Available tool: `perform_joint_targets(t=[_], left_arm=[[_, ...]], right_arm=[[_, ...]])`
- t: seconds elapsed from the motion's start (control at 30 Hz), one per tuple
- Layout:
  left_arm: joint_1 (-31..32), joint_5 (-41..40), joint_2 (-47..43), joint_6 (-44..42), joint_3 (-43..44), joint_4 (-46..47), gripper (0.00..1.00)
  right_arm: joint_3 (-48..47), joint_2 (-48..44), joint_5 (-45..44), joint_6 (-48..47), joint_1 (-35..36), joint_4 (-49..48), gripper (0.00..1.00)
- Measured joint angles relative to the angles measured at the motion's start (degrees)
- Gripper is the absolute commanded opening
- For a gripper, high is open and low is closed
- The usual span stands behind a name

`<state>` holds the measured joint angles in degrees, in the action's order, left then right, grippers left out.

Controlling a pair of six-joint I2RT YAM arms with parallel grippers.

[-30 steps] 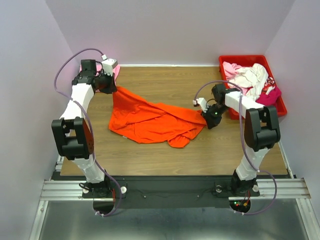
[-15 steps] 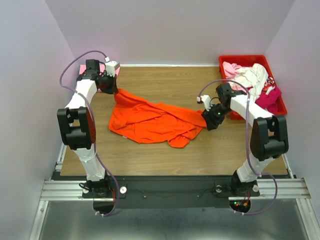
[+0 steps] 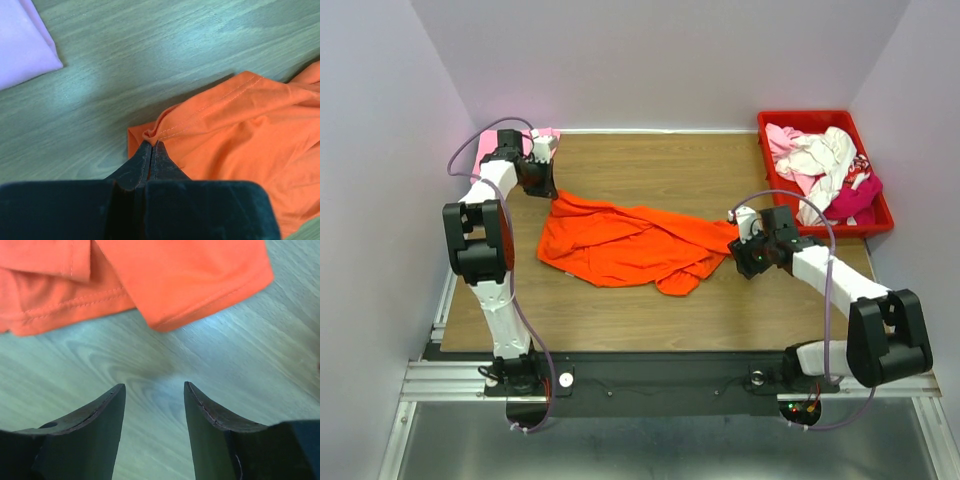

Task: Fold and stack the t-shirts
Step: Flatten the tshirt out

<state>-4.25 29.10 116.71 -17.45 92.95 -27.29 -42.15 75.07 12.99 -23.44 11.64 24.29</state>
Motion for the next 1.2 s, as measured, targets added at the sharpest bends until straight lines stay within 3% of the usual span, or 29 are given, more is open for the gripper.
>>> perform_joint_targets(t=[0.07,0.33,0.6,0.7,0.8,1.03,1.2], left_arm=[[0.0,0.2,0.2,0.5,0.1,0.0,0.00],[0.0,0.5,0.2,1.6,2.1,0.3,0.00],[0.0,0.6,0.2,1.9,2.1,0.3,0.00],[0.0,0.6,0.2,1.9,2.1,0.3,0.00],[0.0,0.6,0.2,1.9,2.1,0.3,0.00],[-1.1,0.7,0.2,1.6,2.6,-0.2,0.00],[-1.9,0.9,-1.2,0.6,4.4,-0.7,0.00]], right_arm=[[3.7,0.0,-3.4,1.8,2.5,-5.9,0.56],[5.5,4.6,-9.3,4.0,6.9,-14.1,0.52],[5.4,7.4,-13.6,4.4,8.0,-20.7,0.40],[5.4,7.8,-15.1,4.6,8.0,-21.7,0.26],[5.4,7.9,-17.4,4.3,8.0,-21.9,0.01],[4.5,6.1,-20.3,1.0,8.0,-20.3,0.01],[-4.5,4.0,-20.3,-2.5,8.0,-14.7,0.00]])
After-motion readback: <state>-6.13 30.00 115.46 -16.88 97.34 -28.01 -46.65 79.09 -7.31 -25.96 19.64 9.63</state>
